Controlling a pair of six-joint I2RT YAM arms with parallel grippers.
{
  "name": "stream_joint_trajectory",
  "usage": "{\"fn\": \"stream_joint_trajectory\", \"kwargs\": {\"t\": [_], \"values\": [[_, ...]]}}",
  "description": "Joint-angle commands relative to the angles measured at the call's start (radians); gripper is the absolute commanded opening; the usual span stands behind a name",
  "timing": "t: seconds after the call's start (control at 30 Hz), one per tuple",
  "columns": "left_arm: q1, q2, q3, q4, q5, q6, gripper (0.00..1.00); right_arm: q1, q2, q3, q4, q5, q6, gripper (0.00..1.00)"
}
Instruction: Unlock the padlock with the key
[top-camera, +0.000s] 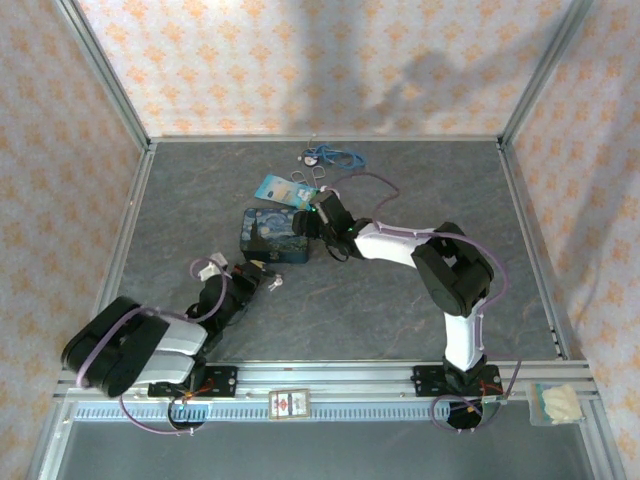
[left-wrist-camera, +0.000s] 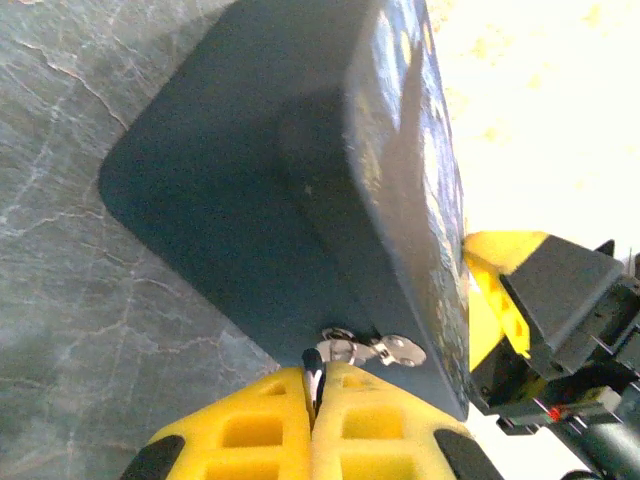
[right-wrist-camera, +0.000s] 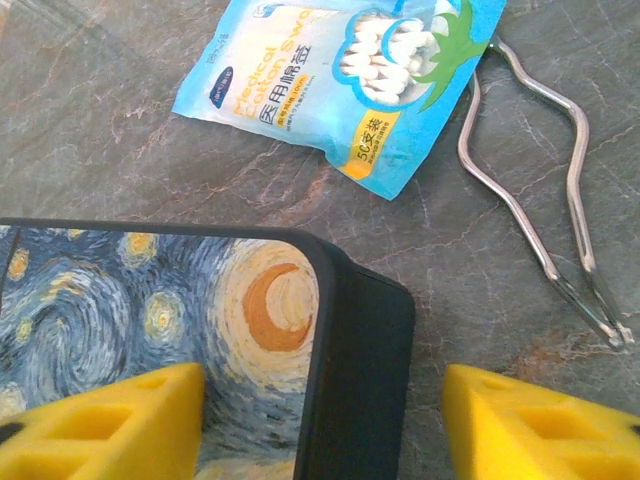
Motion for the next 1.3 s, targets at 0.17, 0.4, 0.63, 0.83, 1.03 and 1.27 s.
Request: {"fn": "stream_joint_trajectory", "kwargs": {"t": [0.17, 0.4, 0.63, 0.83, 1.03, 1.27], "values": [[-0.001, -0.349, 0.134, -0.559, 0.041, 0.276, 0.00, -0.012, -0.135, 0.031, -0.065, 0.015, -0.118, 0.90], [-0.084, -0.291, 0.209, -0.525, 0.162, 0.307, 0.00, -0.043, -0.228, -0.001, -0.122, 0.154, -0.208, 1.00], [-0.263, -0.040, 0.416, -0.431, 0.239, 0.406, 0.00, -0.163, -0.340, -0.130, -0.171, 0.316, -0.281, 1.00], [-0.355, 0.216, 0.559, -0.306, 0.371, 0.387, 0.00, -0.275, -0.482, -0.294, -0.118, 0.331, -0.262, 1.00], [-0.390, 0.450, 0.704, -0.318, 0.469, 0.367, 0.00, -0.327, -0.572, -0.398, -0.087, 0.347, -0.241, 1.00], [-0.392, 0.561, 0.771, -0.413, 0.449, 0.382, 0.00, -0.334, -0.591, -0.435, -0.087, 0.339, -0.236, 1.00]]}}
